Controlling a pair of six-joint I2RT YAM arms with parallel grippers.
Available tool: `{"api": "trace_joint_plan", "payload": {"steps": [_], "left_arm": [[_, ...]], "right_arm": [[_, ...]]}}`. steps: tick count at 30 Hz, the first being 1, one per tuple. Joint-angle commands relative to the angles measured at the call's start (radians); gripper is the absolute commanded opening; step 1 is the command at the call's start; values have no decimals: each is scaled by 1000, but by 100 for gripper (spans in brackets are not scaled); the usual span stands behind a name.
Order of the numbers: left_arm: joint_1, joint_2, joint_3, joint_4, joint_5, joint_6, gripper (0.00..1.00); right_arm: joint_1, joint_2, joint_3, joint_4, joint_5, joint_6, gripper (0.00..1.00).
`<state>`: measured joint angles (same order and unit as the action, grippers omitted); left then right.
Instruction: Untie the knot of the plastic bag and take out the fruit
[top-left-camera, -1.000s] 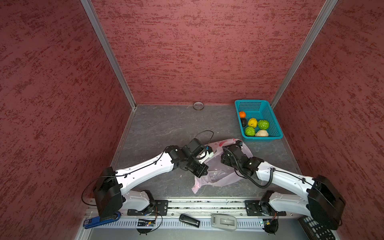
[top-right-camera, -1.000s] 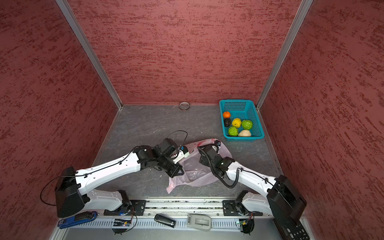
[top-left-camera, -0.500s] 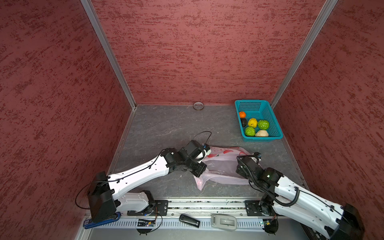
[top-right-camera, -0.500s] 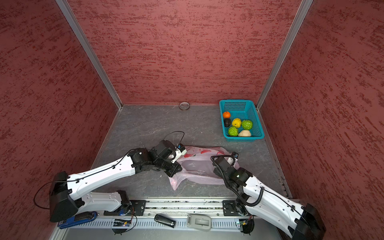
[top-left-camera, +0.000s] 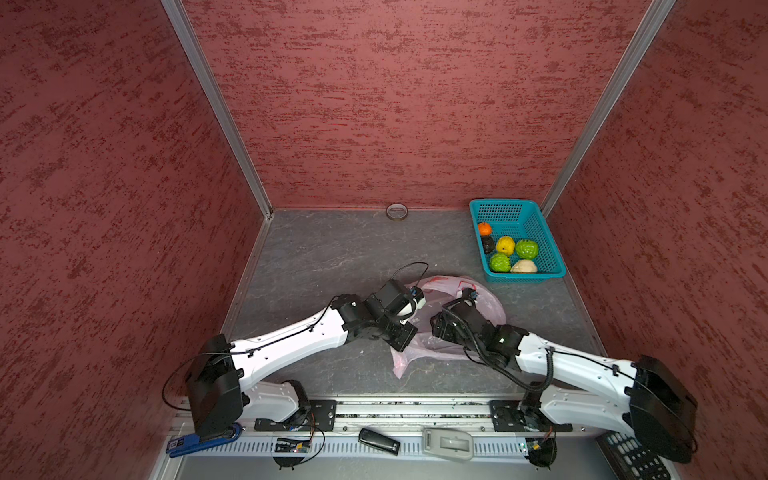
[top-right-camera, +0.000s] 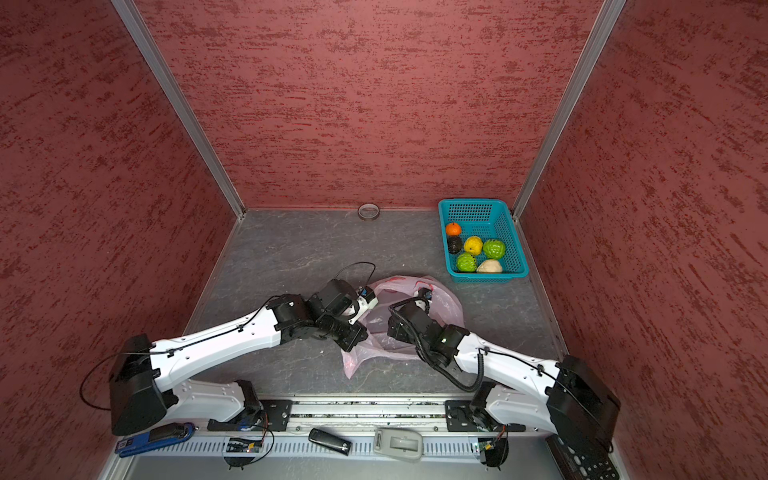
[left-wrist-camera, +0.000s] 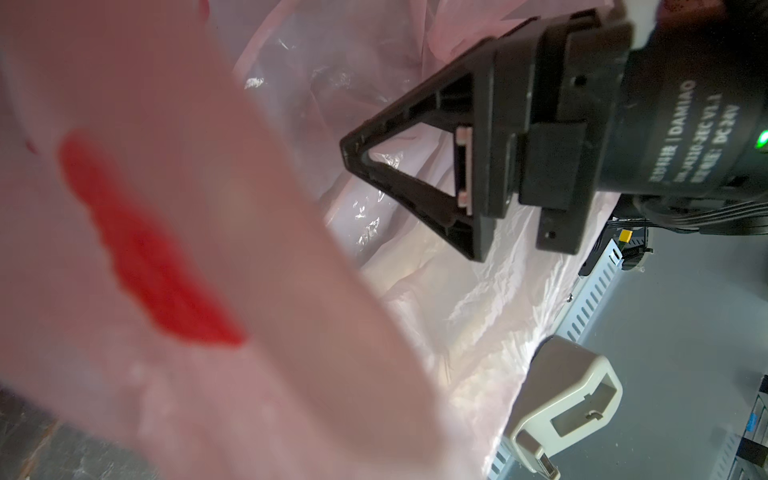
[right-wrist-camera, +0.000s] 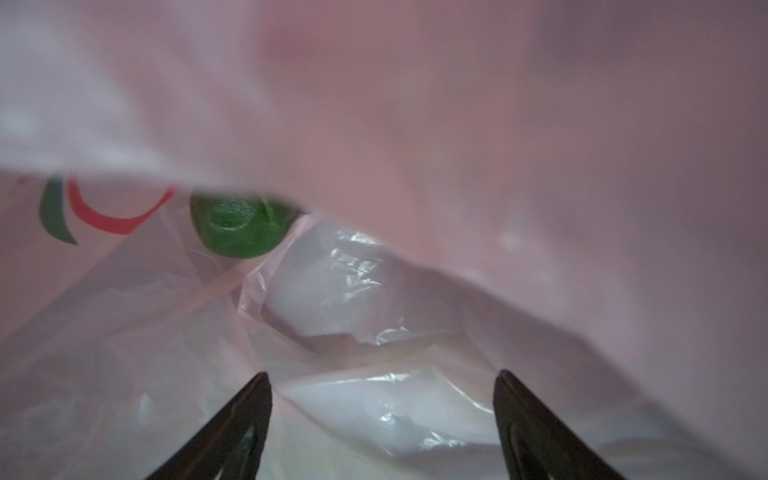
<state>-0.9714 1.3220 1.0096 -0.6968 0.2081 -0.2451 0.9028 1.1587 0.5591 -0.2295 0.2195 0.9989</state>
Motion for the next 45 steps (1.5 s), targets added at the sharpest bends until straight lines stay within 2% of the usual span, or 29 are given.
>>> {"api": "trace_joint_plan", "payload": {"steps": [1, 5, 8, 13, 18, 22, 26, 31, 40, 45], "left_arm": [[4, 1, 15, 11, 12, 26, 0], [6, 7, 18, 6, 21, 39, 0], [8, 7, 34, 10, 35, 44, 0], [8, 5, 48, 9, 45, 56, 0], [7, -3, 20, -3, 61, 61, 0], [15, -10, 1, -31, 48, 48, 0], [14, -32, -8, -74, -8, 5, 0], [19, -32, -2, -128, -133, -53, 0], [33, 2, 63, -251, -354, -174, 0], [36, 12, 64, -242, -356, -183, 0]], "right_arm": [[8, 43, 46, 124, -19, -19, 86], [7, 96, 81, 93, 25, -19, 88], [0, 106, 51, 184, 58, -18, 90], [-15, 191, 66, 360, -44, 1, 89], [-15, 302, 153, 318, -82, 15, 92], [-15, 367, 156, 280, -13, 60, 97], [-29, 368, 132, 274, 53, 88, 98], [-33, 397, 175, 284, 40, 67, 98], [-36, 377, 156, 118, 125, 150, 98], [-35, 301, 94, -21, 183, 240, 97]]}}
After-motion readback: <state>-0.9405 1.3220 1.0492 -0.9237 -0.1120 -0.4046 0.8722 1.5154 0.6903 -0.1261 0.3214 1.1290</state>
